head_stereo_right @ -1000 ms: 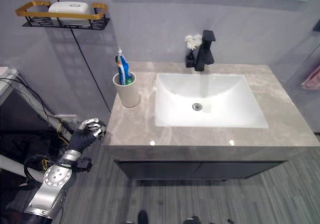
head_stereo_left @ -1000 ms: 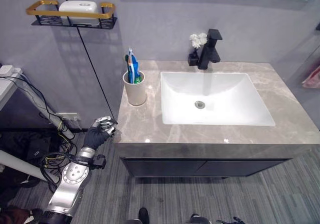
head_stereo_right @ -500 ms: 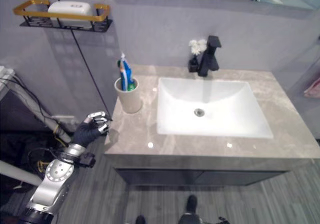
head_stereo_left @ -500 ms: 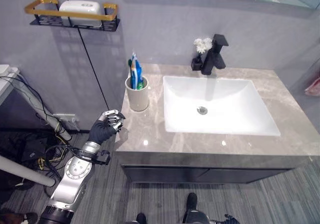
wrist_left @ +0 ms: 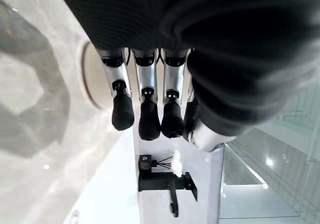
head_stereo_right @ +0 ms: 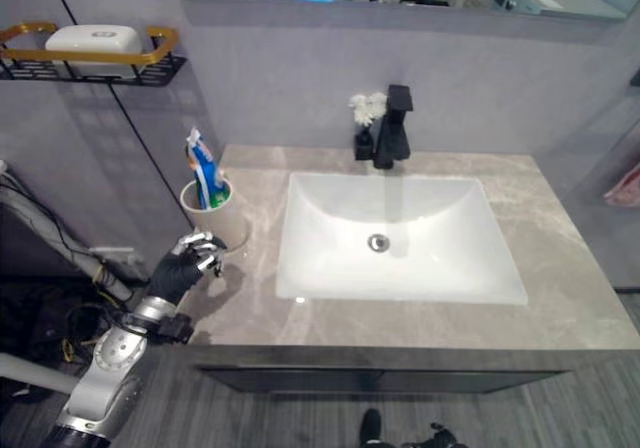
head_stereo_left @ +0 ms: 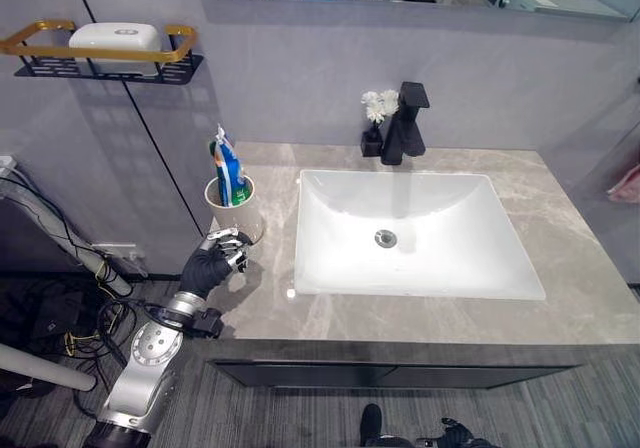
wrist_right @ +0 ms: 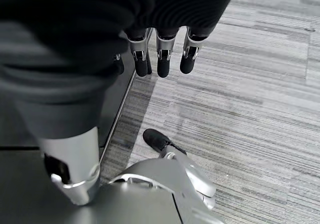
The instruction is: Put brush and paste in cup on sink, flatten towel.
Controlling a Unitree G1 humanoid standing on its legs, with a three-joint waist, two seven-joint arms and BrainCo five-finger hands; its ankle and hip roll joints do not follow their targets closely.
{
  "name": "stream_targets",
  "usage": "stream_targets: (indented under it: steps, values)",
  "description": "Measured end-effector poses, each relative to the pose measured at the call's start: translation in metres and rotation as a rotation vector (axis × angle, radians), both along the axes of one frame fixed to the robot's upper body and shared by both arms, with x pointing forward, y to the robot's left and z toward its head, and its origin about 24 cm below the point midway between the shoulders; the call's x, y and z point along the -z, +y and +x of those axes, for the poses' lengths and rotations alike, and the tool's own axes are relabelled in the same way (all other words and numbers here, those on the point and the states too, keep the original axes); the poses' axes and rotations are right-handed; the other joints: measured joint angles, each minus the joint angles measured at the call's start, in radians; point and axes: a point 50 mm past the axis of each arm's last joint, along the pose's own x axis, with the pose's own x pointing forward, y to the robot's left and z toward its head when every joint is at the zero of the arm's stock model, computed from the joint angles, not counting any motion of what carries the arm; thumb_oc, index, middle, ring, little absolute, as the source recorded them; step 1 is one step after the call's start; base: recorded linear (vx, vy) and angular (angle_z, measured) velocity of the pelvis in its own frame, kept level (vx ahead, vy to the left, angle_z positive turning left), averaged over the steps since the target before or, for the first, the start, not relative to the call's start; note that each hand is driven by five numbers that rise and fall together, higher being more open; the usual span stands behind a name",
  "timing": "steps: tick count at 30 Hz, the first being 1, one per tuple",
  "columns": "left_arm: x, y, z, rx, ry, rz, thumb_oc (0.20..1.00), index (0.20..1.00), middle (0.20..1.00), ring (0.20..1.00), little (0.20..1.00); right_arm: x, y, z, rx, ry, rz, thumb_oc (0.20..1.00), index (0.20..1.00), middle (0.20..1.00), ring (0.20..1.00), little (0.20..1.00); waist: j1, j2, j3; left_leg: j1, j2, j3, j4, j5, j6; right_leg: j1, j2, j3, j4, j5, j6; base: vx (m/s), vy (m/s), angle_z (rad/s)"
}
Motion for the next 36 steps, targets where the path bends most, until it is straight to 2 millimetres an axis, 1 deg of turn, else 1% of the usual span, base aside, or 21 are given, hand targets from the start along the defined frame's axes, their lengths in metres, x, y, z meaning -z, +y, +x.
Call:
stream_targets:
  steps: [3, 6, 8, 10, 11, 13, 14, 19, 20, 24, 25, 28, 31, 36]
  values:
    - [0.008, 0.004, -0.008, -0.029, 0.038, -0.001, 0.2, 0.2, 0.2, 0.2, 0.2, 0.0, 0.0, -0.003, -0.012, 0.001, -0.008, 1.0, 1.0, 1.0, 1.0, 1.0, 0.001, 0.013, -0.021, -0.027, 0.0, -0.001, 0.0, 0.002, -0.002, -0.027, 0.0, 0.0, 0.0, 0.0, 0.0, 0.0, 0.0, 0.0]
    - [0.009, 0.004, -0.008, -0.035, 0.043, -0.003, 0.2, 0.2, 0.2, 0.2, 0.2, 0.0, -0.002, -0.003, -0.021, 0.002, -0.017, 1.0, 1.0, 1.0, 1.0, 1.0, 0.002, 0.02, -0.021, -0.05, 0.001, -0.009, 0.0, 0.011, -0.002, -0.044, -0.001, -0.01, 0.0, 0.005, -0.007, -0.01, -0.002, 0.1]
    - [0.008, 0.003, -0.007, -0.041, 0.036, -0.007, 0.2, 0.2, 0.2, 0.2, 0.2, -0.001, -0.005, -0.001, -0.023, -0.001, -0.028, 1.0, 1.0, 1.0, 1.0, 1.0, -0.001, 0.033, -0.012, -0.068, 0.0, -0.026, 0.001, 0.018, -0.002, -0.054, -0.005, -0.028, 0.0, 0.007, -0.01, -0.01, 0.007, 0.21]
    - [0.007, 0.003, -0.006, -0.045, 0.031, -0.008, 0.2, 0.2, 0.2, 0.2, 0.2, -0.002, -0.008, 0.002, -0.024, -0.003, -0.037, 1.0, 1.0, 1.0, 1.0, 1.0, 0.0, 0.04, -0.008, -0.079, -0.002, -0.029, 0.0, 0.02, -0.002, -0.063, -0.007, -0.03, 0.0, 0.007, -0.01, 0.0, -0.009, 0.13]
    - [0.007, 0.002, -0.006, -0.044, 0.032, -0.01, 0.2, 0.2, 0.2, 0.2, 0.2, -0.004, -0.01, 0.004, -0.024, -0.012, -0.049, 1.0, 1.0, 1.0, 1.0, 1.0, -0.001, 0.052, 0.002, -0.086, -0.003, -0.033, 0.0, 0.022, -0.003, -0.065, -0.01, -0.038, 0.0, 0.008, -0.009, -0.01, -0.031, 0.1]
    - [0.008, 0.0, -0.006, -0.037, 0.033, -0.012, 0.2, 0.2, 0.2, 0.2, 0.2, -0.004, -0.012, 0.006, -0.024, -0.017, -0.059, 1.0, 1.0, 1.0, 1.0, 1.0, -0.001, 0.06, 0.007, -0.09, -0.002, -0.035, 0.0, 0.022, -0.003, -0.064, -0.011, -0.043, 0.0, 0.007, -0.009, -0.01, -0.029, 0.13]
    - [0.006, -0.002, -0.003, -0.026, 0.025, -0.013, 0.2, 0.2, 0.2, 0.2, 0.2, -0.005, -0.013, 0.007, -0.023, -0.02, -0.063, 1.0, 1.0, 1.0, 1.0, 1.0, -0.003, 0.065, 0.01, -0.101, -0.001, -0.051, 0.001, 0.025, -0.006, -0.068, -0.011, -0.054, 0.0, 0.006, -0.009, -0.01, -0.034, 0.18]
    - [-0.004, -0.006, 0.006, -0.011, -0.019, -0.013, 0.2, 0.2, 0.2, 0.2, 0.2, -0.007, -0.013, 0.015, -0.029, -0.039, -0.066, 1.0, 1.0, 1.0, 1.0, 1.0, -0.003, 0.063, 0.034, -0.141, 0.004, -0.083, -0.001, 0.037, -0.013, -0.091, -0.011, -0.083, 0.0, 0.002, -0.011, 0.0, -0.032, 0.19]
    - [-0.007, -0.007, 0.009, -0.004, -0.029, -0.013, 0.2, 0.2, 0.2, 0.2, 0.2, -0.008, -0.013, 0.019, -0.032, -0.049, -0.066, 1.0, 1.0, 1.0, 1.0, 1.0, -0.002, 0.062, 0.04, -0.155, 0.005, -0.085, -0.001, 0.041, -0.013, -0.1, -0.01, -0.089, 0.0, 0.004, -0.014, 0.01, -0.039, 0.13]
    - [-0.013, -0.015, 0.015, 0.023, -0.057, -0.015, 0.2, 0.2, 0.2, 0.2, 0.2, -0.009, -0.011, 0.025, -0.05, -0.061, -0.069, 1.0, 1.0, 1.0, 1.0, 1.0, -0.002, 0.061, 0.049, -0.17, 0.007, -0.101, -0.001, 0.044, -0.015, -0.104, -0.01, -0.107, 0.0, 0.003, -0.014, 0.0, -0.04, 0.13]
    - [-0.018, -0.017, 0.017, 0.025, -0.075, -0.016, 0.2, 0.2, 0.2, 0.2, 0.2, -0.01, -0.01, 0.029, -0.052, -0.073, -0.072, 1.0, 1.0, 1.0, 1.0, 1.0, -0.002, 0.057, 0.053, -0.176, 0.007, -0.109, -0.001, 0.047, -0.017, -0.112, -0.01, -0.109, 0.001, 0.003, -0.014, -0.01, -0.033, 0.11]
    - [-0.028, -0.019, 0.023, 0.012, -0.115, -0.021, 0.2, 0.2, 0.2, 0.2, 0.2, -0.012, -0.006, 0.038, -0.061, -0.1, -0.072, 1.0, 1.0, 1.0, 1.0, 1.0, -0.002, 0.055, 0.074, -0.189, 0.008, -0.113, -0.001, 0.05, -0.018, -0.122, -0.01, -0.115, 0.001, 0.003, -0.014, -0.01, -0.03, 0.07]
    - [-0.037, -0.021, 0.028, 0.019, -0.152, -0.023, 0.2, 0.2, 0.2, 0.2, 0.2, -0.012, -0.003, 0.043, -0.088, -0.107, -0.071, 1.0, 1.0, 1.0, 1.0, 1.0, -0.002, 0.053, 0.087, -0.206, 0.009, -0.115, -0.001, 0.053, -0.02, -0.135, -0.01, -0.12, 0.001, 0.004, -0.015, 0.01, -0.023, 0.04]
    - [-0.044, -0.023, 0.033, -0.002, -0.179, -0.034, 0.2, 0.2, 0.2, 0.2, 0.2, -0.014, -0.001, 0.048, -0.1, -0.117, -0.071, 1.0, 1.0, 1.0, 1.0, 1.0, -0.005, 0.053, 0.1, -0.208, 0.009, -0.116, -0.001, 0.053, -0.02, -0.137, -0.01, -0.122, 0.001, 0.003, -0.014, 0.0, -0.003, 0.01]
